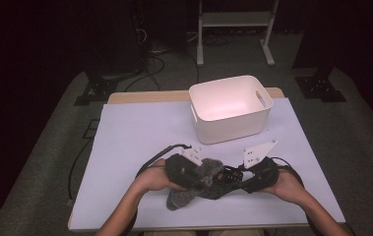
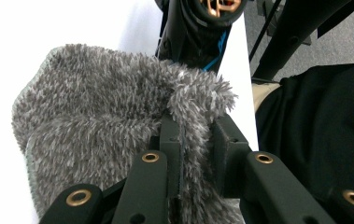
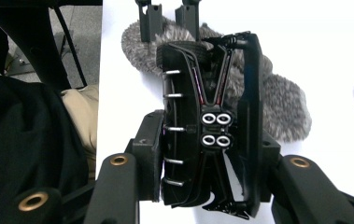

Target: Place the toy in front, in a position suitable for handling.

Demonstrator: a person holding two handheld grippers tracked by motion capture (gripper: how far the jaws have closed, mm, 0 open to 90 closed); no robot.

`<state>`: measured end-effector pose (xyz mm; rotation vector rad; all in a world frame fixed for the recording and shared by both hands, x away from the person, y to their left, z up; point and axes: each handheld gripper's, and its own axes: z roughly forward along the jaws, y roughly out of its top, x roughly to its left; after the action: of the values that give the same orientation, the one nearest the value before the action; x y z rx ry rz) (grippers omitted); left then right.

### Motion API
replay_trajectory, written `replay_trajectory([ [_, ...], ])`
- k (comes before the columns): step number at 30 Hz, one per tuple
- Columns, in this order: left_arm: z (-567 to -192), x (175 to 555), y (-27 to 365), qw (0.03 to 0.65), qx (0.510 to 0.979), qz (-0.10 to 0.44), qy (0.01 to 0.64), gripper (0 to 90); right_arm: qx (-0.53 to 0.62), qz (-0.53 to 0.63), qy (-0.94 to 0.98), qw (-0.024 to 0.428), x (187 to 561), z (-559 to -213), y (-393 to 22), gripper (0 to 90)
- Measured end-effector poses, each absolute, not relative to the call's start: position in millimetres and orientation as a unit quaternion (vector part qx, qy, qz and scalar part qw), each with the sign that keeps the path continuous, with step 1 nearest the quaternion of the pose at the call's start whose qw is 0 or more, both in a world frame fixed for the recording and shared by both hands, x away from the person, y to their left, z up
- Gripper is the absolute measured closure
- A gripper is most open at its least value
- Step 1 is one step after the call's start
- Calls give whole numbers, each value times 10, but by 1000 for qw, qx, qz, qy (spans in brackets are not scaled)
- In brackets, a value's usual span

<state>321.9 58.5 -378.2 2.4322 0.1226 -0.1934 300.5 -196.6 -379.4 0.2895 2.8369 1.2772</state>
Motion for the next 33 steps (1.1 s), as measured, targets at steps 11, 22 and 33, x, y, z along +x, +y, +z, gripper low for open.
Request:
replay_trajectory([
  [11, -3796, 3212, 493, 339, 937, -77, 41, 764, 107, 385, 916, 25, 2956, -3857, -2119, 490],
  [22, -3794, 3179, 392, 340, 937, -76, 33, 764, 106, 380, 919, -1, 2958, -3955, -2296, 495],
  [33, -3785, 3179, 265, 329, 941, -74, 23, 756, 126, 386, 914, -16, 2913, -4213, -2541, 566],
])
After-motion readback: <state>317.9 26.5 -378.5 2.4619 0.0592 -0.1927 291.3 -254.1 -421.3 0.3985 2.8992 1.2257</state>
